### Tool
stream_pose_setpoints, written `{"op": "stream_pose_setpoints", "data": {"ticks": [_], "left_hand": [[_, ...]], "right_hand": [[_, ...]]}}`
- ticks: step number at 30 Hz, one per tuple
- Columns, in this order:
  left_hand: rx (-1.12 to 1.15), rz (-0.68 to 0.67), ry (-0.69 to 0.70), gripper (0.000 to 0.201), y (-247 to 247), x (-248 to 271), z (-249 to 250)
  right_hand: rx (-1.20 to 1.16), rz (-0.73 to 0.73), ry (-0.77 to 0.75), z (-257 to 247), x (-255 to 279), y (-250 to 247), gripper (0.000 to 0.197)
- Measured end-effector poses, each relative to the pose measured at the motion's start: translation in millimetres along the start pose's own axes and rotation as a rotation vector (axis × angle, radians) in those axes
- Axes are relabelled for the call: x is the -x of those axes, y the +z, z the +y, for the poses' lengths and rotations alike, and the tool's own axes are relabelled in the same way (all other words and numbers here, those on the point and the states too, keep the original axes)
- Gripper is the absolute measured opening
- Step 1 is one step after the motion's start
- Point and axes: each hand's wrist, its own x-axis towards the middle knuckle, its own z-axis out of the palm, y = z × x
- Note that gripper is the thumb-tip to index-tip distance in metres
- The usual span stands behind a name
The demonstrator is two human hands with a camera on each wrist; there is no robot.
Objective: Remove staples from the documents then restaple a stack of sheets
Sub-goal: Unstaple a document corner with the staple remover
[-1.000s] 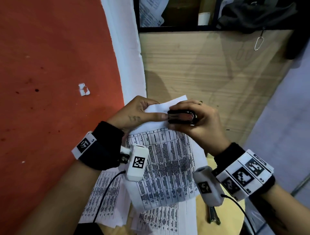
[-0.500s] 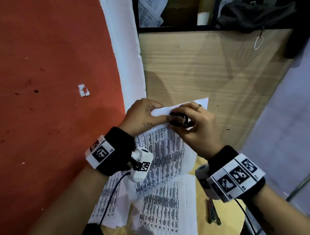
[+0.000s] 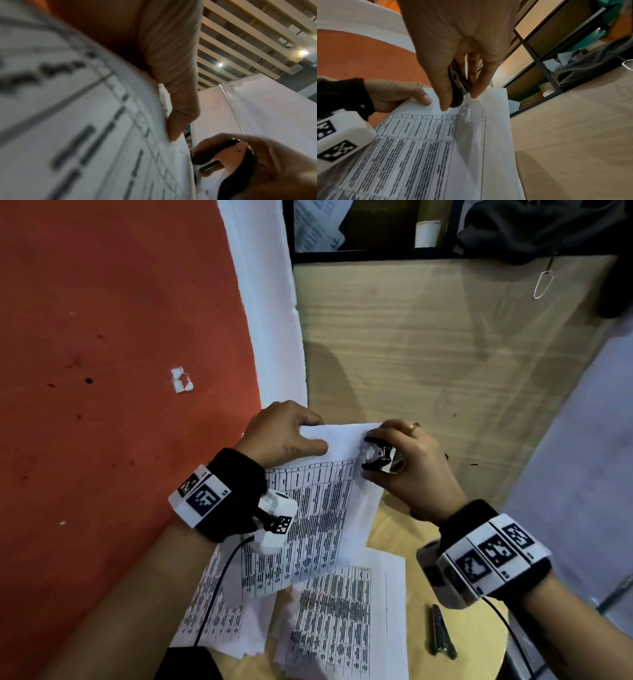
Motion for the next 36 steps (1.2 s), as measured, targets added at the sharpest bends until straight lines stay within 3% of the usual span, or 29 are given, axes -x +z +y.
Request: {"op": "stream_pose_setpoints", "data": {"ticks": [3, 6, 8, 11, 15, 21, 27, 30, 36], "left_hand": [[0.016, -0.052, 0.010, 0.014, 0, -1, -6], [0.028, -0.099, 0.038, 0.015, -1, -1, -8], [0.019, -0.105, 0.041, 0.013, 0, -1, -10], [-0.057, -0.085, 0.035, 0.020, 1, -1, -9], [-0.339, 0.011, 0.128, 0.026, 9, -3, 5], [-0.125, 0.039, 0.132, 0.031, 17, -6, 9], [0.075, 0.052, 0.123, 0.033, 20, -8, 7], [0.125, 0.039, 0.149, 0.050, 22, -7, 7], [0.326, -0.042, 0.102, 0.024, 17, -2, 17]], "right_hand": [[-0.059, -0.169, -0.018, -1, -13, -12, 0.048], [-0.061, -0.394, 0.071, -1, -24, -22, 0.049], [-0.102, -0.419, 0.116, -3, -26, -23, 0.050], [-0.138, -0.398, 0.157, -8, -23, -24, 0.050], [-0.186, -0.366, 0.224, -14, -21, -23, 0.047], [-0.230, -0.301, 0.221, -11, -15, -24, 0.047], [-0.155, -0.050, -0.048, -17, -2, -17, 0.042], [-0.028, 0.019, -0.218, -16, 0, -11, 0.037], [0.072, 0.135, -0.312, -23, -2, -11, 0.036]]}}
